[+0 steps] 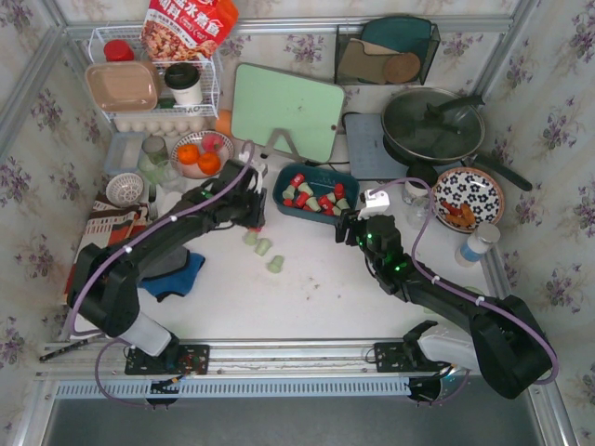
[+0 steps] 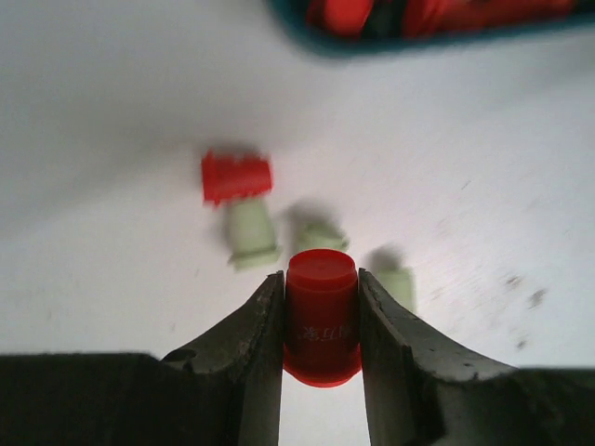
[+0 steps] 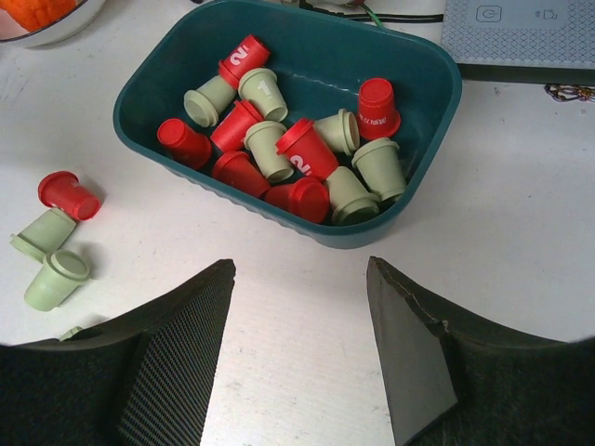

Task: Mix the coffee capsules in the storage basket

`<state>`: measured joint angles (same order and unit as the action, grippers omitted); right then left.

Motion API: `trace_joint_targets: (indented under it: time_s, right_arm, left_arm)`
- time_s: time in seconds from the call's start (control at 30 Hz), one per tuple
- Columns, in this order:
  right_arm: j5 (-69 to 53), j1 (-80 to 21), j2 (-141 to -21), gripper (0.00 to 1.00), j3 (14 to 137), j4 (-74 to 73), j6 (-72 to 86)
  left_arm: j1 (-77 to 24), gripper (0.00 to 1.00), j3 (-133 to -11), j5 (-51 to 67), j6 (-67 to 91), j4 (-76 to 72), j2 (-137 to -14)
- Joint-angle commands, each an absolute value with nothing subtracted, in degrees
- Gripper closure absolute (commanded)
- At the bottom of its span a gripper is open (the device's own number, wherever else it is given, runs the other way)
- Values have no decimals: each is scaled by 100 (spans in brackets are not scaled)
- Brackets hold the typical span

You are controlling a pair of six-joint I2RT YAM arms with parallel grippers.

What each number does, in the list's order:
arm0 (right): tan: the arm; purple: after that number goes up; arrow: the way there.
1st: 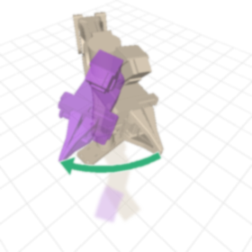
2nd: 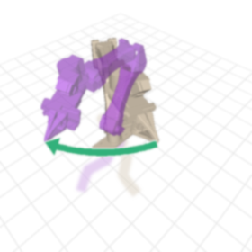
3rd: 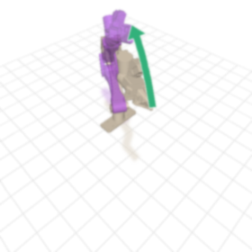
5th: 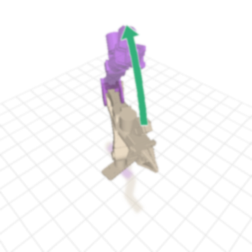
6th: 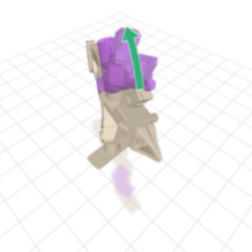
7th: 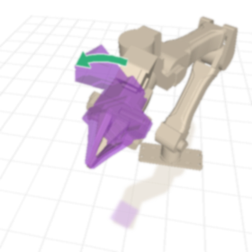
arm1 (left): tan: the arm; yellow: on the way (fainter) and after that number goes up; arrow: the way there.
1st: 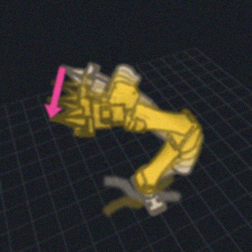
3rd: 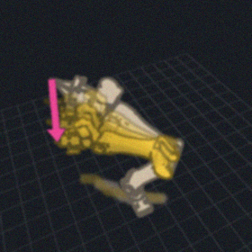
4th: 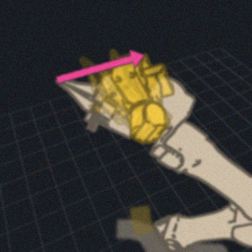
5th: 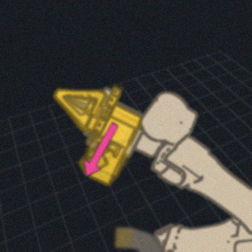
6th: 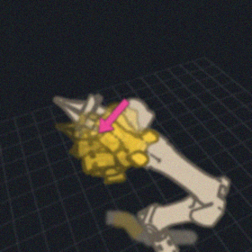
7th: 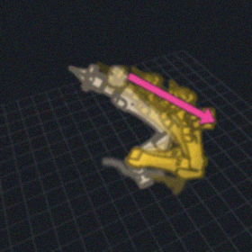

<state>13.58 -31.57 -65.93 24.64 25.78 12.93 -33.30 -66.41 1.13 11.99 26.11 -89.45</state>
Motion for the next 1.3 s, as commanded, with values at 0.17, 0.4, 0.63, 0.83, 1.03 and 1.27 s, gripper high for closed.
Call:
trace_joint_targets:
  time_s: [0.17,0.4,0.63,0.83,1.03,1.27]
  right_arm:
    - [1425,-3164,-6575,33,2488,2667,1266]
    - [1406,-3164,-6630,33,2506,2724,1274]
    - [1266,-3164,-6645,34,2524,2724,1304]
    - [1235,-3161,-6627,33,2536,2720,1336]
    - [1222,-3164,-6653,34,2538,2724,1343]
    - [1261,-3164,-6688,34,2537,2710,1327]
  left_arm:
    - [-3331,71,-8380,954,1336,1031,-10322]
    - [-3370,68,-9819,1332,1685,81,-12153]
    - [-3400,53,-10881,1105,1878,-131,-13256]
    - [-3409,35,-10713,978,1989,-463,-13222]
    - [-3471,37,-9776,745,1929,-754,-12092]
    - [-3727,36,-8616,100,1364,-182,-10447]
